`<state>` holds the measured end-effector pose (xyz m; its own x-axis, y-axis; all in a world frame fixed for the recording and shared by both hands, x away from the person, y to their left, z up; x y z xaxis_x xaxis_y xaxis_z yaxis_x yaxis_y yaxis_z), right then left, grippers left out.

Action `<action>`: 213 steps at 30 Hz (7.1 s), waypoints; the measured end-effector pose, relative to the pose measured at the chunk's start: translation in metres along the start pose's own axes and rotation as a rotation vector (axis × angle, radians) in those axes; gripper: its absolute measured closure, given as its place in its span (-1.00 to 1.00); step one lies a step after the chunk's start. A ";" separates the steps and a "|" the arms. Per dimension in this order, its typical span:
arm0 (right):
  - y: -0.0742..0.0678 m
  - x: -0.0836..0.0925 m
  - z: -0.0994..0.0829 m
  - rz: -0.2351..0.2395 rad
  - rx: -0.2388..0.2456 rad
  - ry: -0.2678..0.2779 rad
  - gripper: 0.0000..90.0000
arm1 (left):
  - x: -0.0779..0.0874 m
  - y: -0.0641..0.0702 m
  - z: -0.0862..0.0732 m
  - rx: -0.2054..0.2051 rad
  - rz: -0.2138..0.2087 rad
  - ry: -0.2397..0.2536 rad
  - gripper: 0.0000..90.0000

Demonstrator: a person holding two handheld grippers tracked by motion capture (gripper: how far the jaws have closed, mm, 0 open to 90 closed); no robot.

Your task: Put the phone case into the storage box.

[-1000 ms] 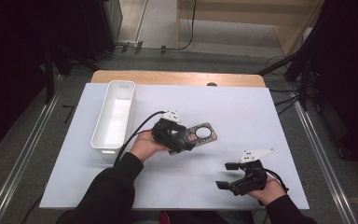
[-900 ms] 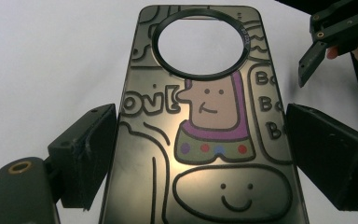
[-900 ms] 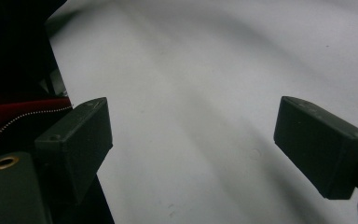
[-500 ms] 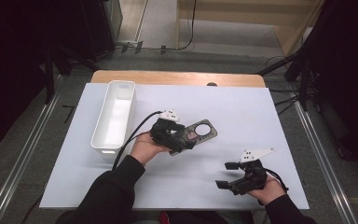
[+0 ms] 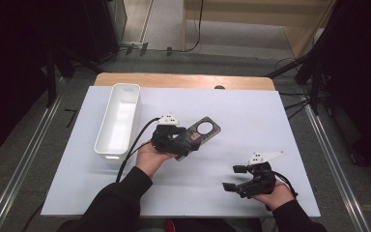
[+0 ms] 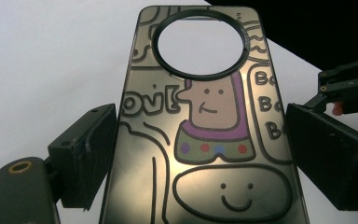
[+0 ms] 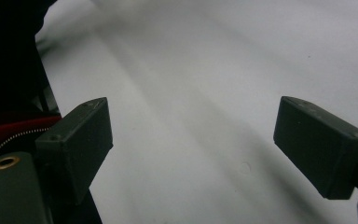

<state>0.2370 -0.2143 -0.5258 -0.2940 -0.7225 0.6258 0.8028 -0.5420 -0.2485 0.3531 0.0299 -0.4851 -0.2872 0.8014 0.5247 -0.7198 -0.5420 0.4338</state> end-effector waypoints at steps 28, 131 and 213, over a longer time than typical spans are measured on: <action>0.009 -0.003 0.020 -0.055 -0.095 0.087 -0.71 | 0.001 -0.004 -0.018 0.139 0.108 0.147 -0.74; 0.066 -0.037 0.145 -0.141 -0.478 0.148 -0.40 | -0.014 -0.009 -0.024 0.264 0.120 0.280 -0.74; 0.081 -0.061 0.154 -0.077 -0.713 0.193 0.65 | -0.020 -0.009 -0.031 0.313 0.116 0.325 -0.74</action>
<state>0.3999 -0.1484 -0.4707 -0.4744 -0.6982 0.5362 0.2640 -0.6939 -0.6700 0.3462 0.0263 -0.5224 -0.5734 0.7418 0.3479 -0.4605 -0.6430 0.6119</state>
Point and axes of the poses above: each handheld gripper's, and its own axes: x roughly backward along the jaws, z roughly out of its top, y roughly to its right, the point moved 4 cm from there along -x, roughly forward along the jaws, and after that the axes turned 11 degrees about x, right-handed, at the moved point
